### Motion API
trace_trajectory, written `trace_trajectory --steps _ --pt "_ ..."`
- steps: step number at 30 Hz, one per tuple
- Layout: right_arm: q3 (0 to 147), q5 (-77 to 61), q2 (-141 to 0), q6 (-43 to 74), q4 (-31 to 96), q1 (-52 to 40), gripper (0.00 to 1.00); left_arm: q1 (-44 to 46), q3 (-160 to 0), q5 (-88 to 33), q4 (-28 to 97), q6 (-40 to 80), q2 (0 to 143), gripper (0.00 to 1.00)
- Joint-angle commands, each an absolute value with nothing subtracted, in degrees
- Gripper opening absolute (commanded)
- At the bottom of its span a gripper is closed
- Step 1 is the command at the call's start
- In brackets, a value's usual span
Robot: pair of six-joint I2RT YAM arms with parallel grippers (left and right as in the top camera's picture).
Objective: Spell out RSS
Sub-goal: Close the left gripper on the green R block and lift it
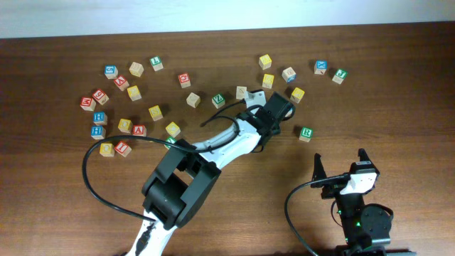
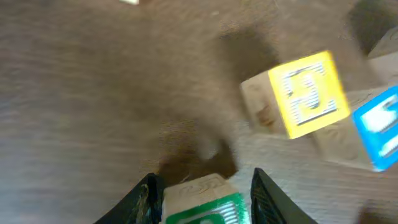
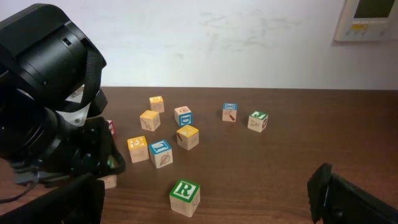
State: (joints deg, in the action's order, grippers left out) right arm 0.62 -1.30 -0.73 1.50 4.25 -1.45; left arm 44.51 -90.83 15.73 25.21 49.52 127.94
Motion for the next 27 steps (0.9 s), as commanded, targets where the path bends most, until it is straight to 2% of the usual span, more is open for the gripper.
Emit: trace_trajectory --steps 1,7,8,9,10,16,20,23,25,27 --pt "0.32 -0.8 -0.32 1.72 4.54 -1.1 0.98 44.27 -91.66 16.29 28.67 46.94 128.95 0.4" --pt "0.32 -0.8 -0.32 1.72 4.54 -1.1 0.98 43.7 -93.06 15.88 33.17 40.84 126.98 0.41" --pt "0.32 -0.82 -0.32 1.72 4.54 -1.1 0.98 43.7 -93.06 15.92 33.58 40.01 126.43 0.42" --pt "0.32 -0.8 -0.3 1.72 4.54 -1.1 0.98 43.7 -93.06 15.92 33.52 39.31 125.73 0.51" --pt "0.32 -0.8 -0.32 1.72 4.56 -1.1 0.98 43.7 -93.08 15.9 33.36 39.31 125.62 0.52" --pt "0.32 -0.8 -0.32 1.72 4.54 -1.1 0.98 43.72 -93.06 15.44 32.91 39.31 125.64 0.51" --pt "0.32 -0.8 -0.3 1.72 4.54 -1.1 0.98 43.72 -93.06 15.44 32.6 39.33 125.64 0.38" --pt "0.32 -0.8 -0.32 1.72 4.54 -1.1 0.98 43.72 -93.06 15.49 32.62 39.31 125.64 0.35" --pt "0.32 -0.8 -0.32 1.72 4.54 -1.1 0.98 43.72 -93.06 15.49 32.6 39.31 125.64 0.39" --pt "0.32 -0.8 -0.3 1.72 4.54 -1.1 0.98 43.72 -93.06 15.49 32.45 39.31 125.64 0.49"
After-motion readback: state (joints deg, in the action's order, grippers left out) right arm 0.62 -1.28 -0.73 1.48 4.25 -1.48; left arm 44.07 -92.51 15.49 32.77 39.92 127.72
